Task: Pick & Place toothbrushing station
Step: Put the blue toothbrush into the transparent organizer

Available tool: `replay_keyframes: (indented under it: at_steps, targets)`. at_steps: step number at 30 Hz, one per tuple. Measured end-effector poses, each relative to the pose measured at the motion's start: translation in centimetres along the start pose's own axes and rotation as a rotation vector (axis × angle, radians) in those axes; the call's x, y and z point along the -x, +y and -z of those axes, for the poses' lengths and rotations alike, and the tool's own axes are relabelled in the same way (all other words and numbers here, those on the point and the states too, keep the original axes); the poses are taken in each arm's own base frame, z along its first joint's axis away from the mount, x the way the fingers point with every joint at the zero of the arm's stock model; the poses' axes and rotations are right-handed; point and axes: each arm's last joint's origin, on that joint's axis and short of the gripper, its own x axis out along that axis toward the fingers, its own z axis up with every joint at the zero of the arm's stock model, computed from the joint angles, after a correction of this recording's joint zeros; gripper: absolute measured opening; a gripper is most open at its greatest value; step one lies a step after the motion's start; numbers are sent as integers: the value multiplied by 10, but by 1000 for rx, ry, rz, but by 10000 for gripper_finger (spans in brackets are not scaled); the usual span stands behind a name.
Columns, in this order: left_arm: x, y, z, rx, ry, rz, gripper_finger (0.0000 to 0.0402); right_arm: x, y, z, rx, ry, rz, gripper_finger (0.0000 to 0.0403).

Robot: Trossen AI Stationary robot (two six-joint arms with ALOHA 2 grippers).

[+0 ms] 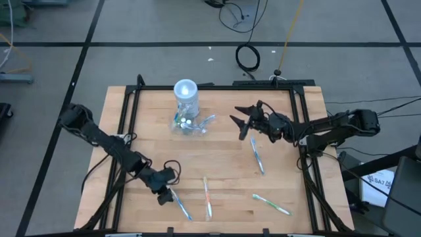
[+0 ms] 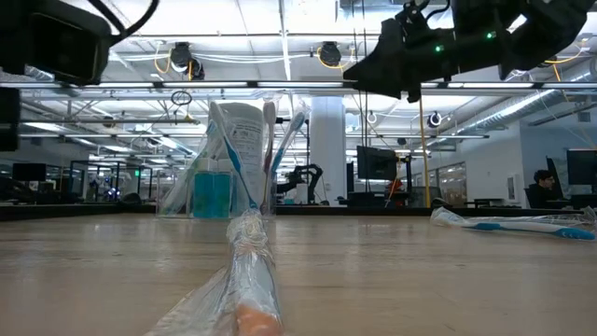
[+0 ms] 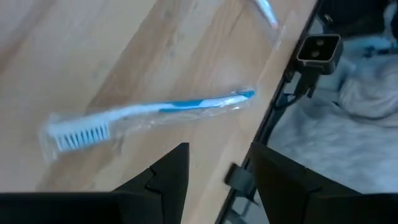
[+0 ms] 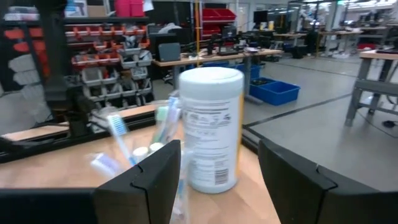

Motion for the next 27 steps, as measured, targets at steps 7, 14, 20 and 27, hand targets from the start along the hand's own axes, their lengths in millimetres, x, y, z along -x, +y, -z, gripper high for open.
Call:
replay_keyframes:
  at_steps: [7,14,20,27]
  targets:
    - [-24,12,7,114,-71,-117,175,-5,-16,-5,-15,-43,64,208]
    - [-42,27,1,267,-137,-209,175,-8,-25,-7,-19,-60,101,208]
    - [-41,30,-1,226,-130,-240,174,-9,-32,-9,-23,-75,127,208]
    - [-31,33,-17,-260,-177,-309,175,-9,-32,-9,-25,-80,127,208]
